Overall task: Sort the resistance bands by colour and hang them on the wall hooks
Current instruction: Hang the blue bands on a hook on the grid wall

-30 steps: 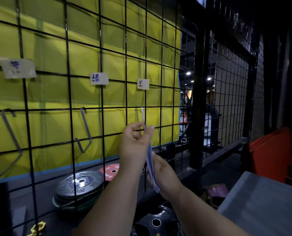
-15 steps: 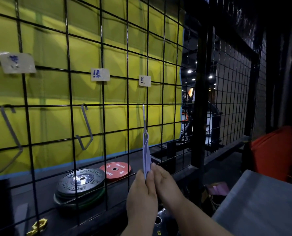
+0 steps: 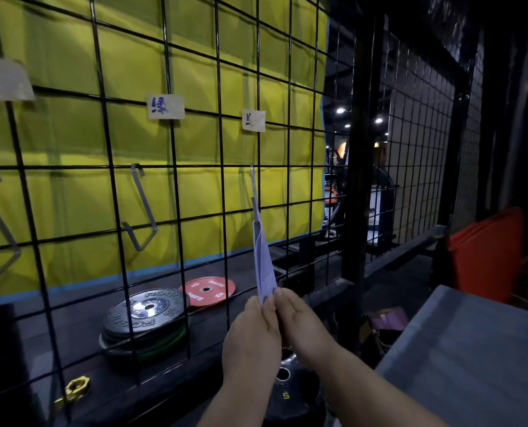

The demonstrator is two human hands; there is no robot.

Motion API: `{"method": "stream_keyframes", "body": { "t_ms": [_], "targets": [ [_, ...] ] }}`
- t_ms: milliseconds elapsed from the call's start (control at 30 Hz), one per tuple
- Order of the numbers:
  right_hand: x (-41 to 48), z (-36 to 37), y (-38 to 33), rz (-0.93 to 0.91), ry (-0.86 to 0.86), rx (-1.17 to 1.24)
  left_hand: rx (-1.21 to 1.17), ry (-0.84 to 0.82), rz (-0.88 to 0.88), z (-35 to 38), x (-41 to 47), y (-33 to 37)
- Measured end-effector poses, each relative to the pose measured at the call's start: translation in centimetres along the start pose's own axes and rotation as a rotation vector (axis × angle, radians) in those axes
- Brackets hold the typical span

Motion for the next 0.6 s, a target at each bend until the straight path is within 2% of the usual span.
{"method": "stream_keyframes", "body": {
  "t_ms": [367,600],
  "targets": [
    [-0.52,0.17,0.00,0.055,-0.011,0.053,0.020,0.007,-0.003,0.05,-0.24,0.06],
    [-0.93,-0.01,-0.82,0.064,-0.021,0.094,-0.085,-0.017,-0.009,-0.03,-0.04,-0.24]
  ]
}}
Point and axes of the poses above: each hand's wrist, its own x-axis towards the middle knuckle, its own z-axis out of the palm, y = z × x, the point moved 3 cm from there along x, towards the middle knuckle, and after that the axes turned 3 degrees about x, right-handed, at the moved point
